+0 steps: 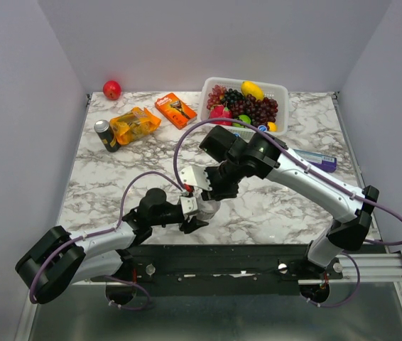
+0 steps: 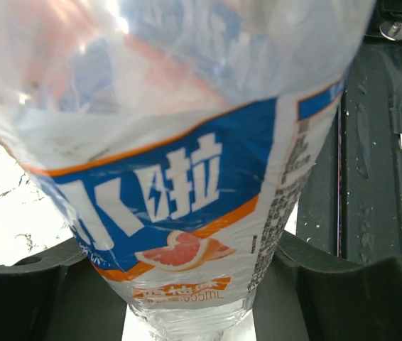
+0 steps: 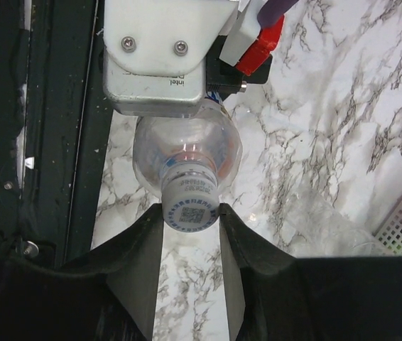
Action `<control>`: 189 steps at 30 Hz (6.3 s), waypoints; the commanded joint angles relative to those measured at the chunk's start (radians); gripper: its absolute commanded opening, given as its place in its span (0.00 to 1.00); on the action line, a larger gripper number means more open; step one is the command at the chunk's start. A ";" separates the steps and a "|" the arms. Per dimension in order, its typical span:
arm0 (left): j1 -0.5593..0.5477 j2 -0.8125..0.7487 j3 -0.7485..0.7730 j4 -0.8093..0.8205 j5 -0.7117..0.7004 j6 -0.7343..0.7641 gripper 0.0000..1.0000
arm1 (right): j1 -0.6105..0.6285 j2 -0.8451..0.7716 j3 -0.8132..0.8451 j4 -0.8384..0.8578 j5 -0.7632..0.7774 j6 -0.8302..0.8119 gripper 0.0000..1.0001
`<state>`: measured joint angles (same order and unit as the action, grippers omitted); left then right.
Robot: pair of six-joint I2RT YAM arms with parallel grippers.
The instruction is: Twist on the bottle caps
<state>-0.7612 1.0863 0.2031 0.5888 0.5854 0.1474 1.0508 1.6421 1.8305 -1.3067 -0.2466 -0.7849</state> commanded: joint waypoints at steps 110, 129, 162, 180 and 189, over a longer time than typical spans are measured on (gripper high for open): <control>0.284 0.029 0.098 0.169 0.031 -0.270 0.00 | -0.092 -0.130 -0.172 0.034 -0.074 -0.076 0.97; 0.172 0.040 0.133 0.019 0.142 -0.154 0.00 | -0.124 -0.107 -0.030 0.376 -0.218 0.035 1.00; 0.319 0.075 0.205 0.074 0.083 -0.255 0.00 | -0.110 -0.237 -0.286 0.156 -0.072 -0.011 0.98; 0.217 0.012 0.297 -0.265 0.163 -0.045 0.00 | -0.225 -0.145 -0.045 0.366 -0.381 -0.014 0.98; 0.177 -0.025 0.328 -0.336 0.140 -0.045 0.00 | -0.187 -0.166 -0.137 0.369 -0.433 -0.077 0.99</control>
<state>-0.5758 1.0817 0.5053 0.2932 0.7193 0.0914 0.8474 1.4849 1.7138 -0.9569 -0.6312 -0.8139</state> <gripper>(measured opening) 0.639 0.984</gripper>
